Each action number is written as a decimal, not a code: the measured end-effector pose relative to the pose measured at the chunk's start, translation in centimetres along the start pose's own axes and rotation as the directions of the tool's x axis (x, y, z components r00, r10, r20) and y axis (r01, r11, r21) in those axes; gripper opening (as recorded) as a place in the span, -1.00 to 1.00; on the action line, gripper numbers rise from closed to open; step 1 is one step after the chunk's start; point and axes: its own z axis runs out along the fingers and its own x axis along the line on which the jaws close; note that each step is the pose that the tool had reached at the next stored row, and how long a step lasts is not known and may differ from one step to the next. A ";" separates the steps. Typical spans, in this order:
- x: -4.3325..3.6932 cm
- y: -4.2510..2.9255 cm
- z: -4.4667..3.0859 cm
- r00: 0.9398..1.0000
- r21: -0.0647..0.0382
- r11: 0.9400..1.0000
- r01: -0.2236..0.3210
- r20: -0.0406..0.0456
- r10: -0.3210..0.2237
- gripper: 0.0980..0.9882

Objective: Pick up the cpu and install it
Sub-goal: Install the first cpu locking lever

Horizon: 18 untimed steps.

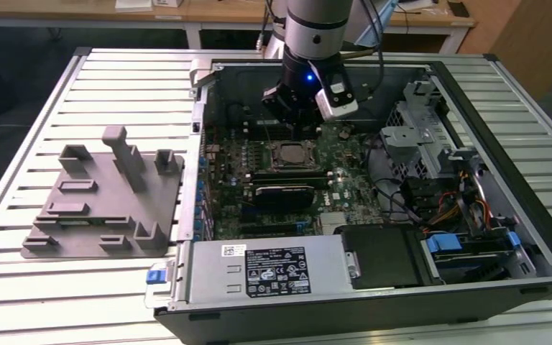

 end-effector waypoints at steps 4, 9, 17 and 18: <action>0.25 -0.03 0.02 1.000 0.000 1.000 0.000 0.000 0.000 -0.98; 1.56 -0.21 0.06 1.000 0.000 1.000 0.000 0.000 0.000 -0.98; 4.10 -0.55 0.11 1.000 0.000 1.000 0.000 0.002 0.000 -0.98; 4.49 -0.60 0.12 1.000 0.000 1.000 0.000 0.002 0.000 -0.98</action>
